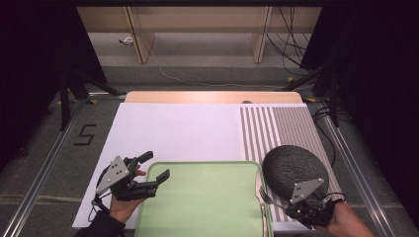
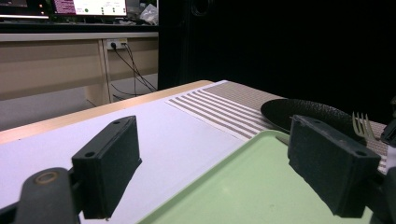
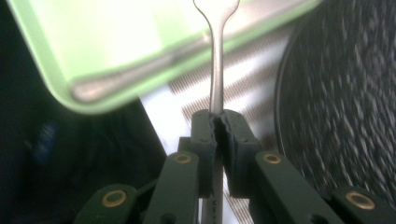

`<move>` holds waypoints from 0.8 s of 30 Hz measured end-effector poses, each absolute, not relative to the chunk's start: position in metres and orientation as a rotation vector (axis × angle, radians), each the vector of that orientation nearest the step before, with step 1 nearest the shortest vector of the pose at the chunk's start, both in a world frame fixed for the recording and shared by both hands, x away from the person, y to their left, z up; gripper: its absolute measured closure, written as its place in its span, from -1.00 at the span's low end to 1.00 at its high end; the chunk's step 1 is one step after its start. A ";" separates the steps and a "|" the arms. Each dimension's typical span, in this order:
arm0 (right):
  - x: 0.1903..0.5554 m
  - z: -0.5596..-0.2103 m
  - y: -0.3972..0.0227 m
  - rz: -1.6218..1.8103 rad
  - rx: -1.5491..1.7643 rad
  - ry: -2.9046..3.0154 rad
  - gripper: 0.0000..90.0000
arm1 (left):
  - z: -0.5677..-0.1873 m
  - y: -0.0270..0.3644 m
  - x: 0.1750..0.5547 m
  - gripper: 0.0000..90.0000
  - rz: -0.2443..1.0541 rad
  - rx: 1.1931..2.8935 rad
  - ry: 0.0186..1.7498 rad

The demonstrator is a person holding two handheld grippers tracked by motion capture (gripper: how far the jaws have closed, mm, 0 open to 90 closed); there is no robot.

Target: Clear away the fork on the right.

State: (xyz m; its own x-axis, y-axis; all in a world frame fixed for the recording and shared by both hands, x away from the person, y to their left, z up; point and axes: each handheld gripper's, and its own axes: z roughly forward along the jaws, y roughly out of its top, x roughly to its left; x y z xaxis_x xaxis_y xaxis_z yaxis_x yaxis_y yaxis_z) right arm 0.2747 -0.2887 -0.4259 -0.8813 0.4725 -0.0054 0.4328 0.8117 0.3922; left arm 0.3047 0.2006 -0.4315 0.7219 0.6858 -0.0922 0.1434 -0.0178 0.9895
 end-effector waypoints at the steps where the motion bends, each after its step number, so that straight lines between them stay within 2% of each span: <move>1: 0.275 -0.425 -0.288 0.637 0.733 2.893 0.87 | -0.432 0.201 0.305 -0.63 0.493 1.556 0.697; 11: 0.281 -0.417 -0.275 0.967 0.901 2.840 0.87 | -0.431 0.201 0.305 -0.63 0.494 1.554 0.698; 24: 0.278 -0.407 -0.253 1.193 0.991 2.715 0.87 | -0.431 0.201 0.304 -0.63 0.496 1.555 0.696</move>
State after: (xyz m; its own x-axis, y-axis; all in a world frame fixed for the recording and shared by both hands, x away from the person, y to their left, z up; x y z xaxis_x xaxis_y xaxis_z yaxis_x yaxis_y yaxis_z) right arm 0.2776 -0.2527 -0.4073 -0.7992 0.5556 0.2294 0.5447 0.5080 0.6673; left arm 0.3044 0.2007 -0.4313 0.7213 0.6868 -0.0900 0.1394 -0.0167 0.9901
